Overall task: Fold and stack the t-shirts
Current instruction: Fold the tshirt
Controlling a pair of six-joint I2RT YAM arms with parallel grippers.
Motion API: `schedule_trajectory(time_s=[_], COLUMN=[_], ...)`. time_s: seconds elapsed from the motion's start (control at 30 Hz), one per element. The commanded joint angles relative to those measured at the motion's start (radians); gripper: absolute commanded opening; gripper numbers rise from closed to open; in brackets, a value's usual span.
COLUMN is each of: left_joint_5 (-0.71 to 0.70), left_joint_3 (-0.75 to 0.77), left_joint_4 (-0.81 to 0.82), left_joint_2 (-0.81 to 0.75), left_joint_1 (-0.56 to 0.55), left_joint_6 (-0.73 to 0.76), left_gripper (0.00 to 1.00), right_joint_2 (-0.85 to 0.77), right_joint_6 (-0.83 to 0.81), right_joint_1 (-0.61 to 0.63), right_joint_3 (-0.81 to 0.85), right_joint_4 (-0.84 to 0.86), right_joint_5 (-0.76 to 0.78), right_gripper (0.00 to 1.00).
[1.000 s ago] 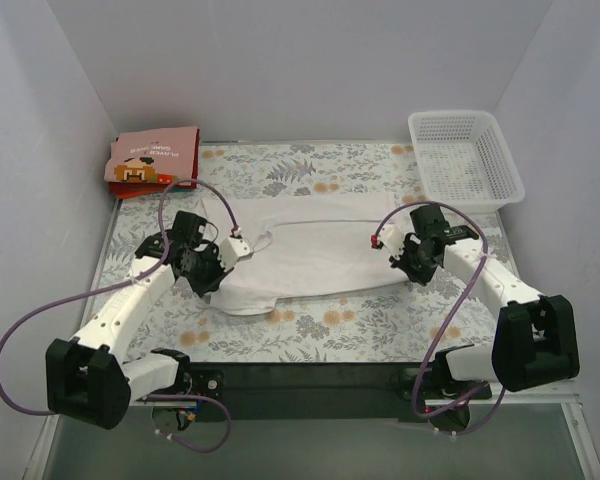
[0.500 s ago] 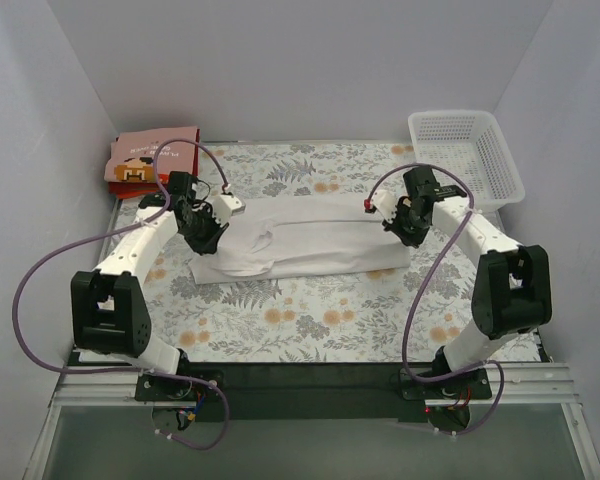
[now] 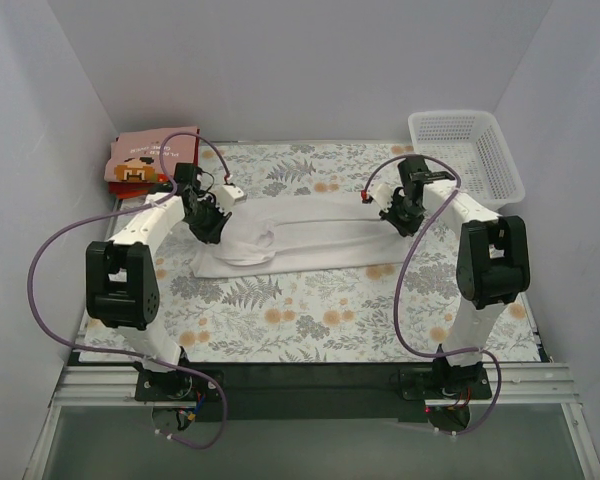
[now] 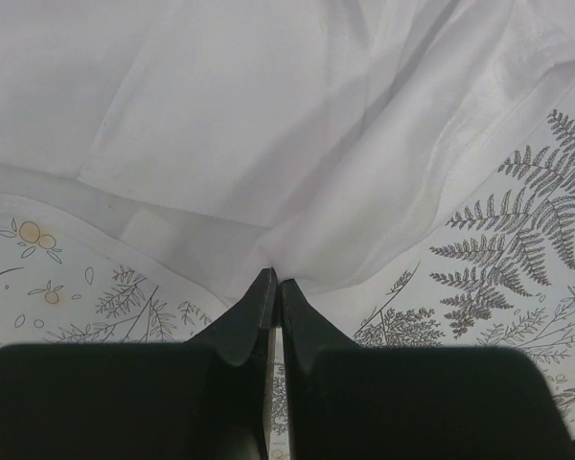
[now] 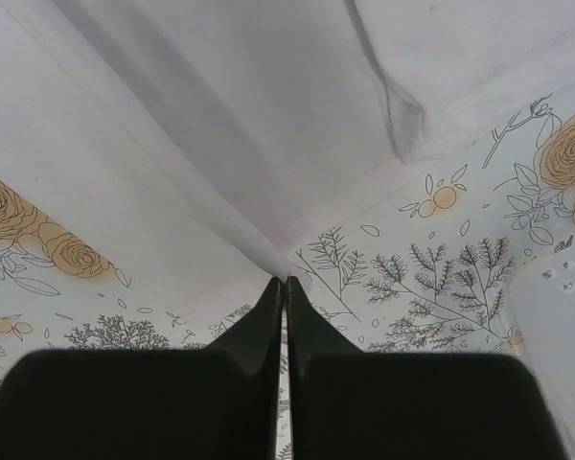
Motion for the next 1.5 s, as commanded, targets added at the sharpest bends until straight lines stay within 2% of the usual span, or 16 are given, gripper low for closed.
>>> schedule_trajectory(time_s=[0.0,0.47,1.13,1.17,1.23,1.27,1.3,1.37,1.47], left_joint_5=[-0.003,0.011,-0.021,-0.024,-0.023,-0.013,-0.007,0.025,0.079], left_joint_3=[0.042,0.099,0.065,0.059,0.061,0.062,0.062,0.051,0.018], left_joint_4=[0.043,0.032,0.115,0.124,0.130,0.124,0.120,0.097,0.049], left_joint_2=[0.015,0.059,0.076,0.075,0.070,0.066,0.061,0.035,-0.006], left_joint_1=[0.013,0.024,0.039,0.041,0.047,0.053,0.068,0.091,0.154], left_joint_6=[-0.007,-0.005,-0.033,-0.043,-0.072,-0.074,-0.105,-0.131,-0.157], left_gripper=[0.00,0.00,0.01,0.08,0.26,0.40,0.45,0.50,0.50], right_joint_2=[0.013,0.069,0.151,0.164,0.165,0.152,0.141,0.104,0.047], right_joint_6=[-0.022,-0.025,0.004,0.025,0.044,0.064,0.071,0.090,0.136], right_joint_1=[-0.008,-0.016,-0.016,-0.014,-0.017,-0.020,-0.025,-0.034,-0.045], right_joint_3=[0.067,0.129,0.207,0.216,0.234,0.237,0.237,0.234,0.196], right_joint_4=[-0.008,-0.011,-0.008,-0.010,-0.011,-0.011,-0.019,-0.033,-0.074], right_joint_5=[0.001,-0.002,0.015,0.021,0.035,0.032,0.015,-0.008,-0.063], right_gripper=[0.01,0.01,0.02,0.22,0.40,0.53,0.57,0.61,0.59])
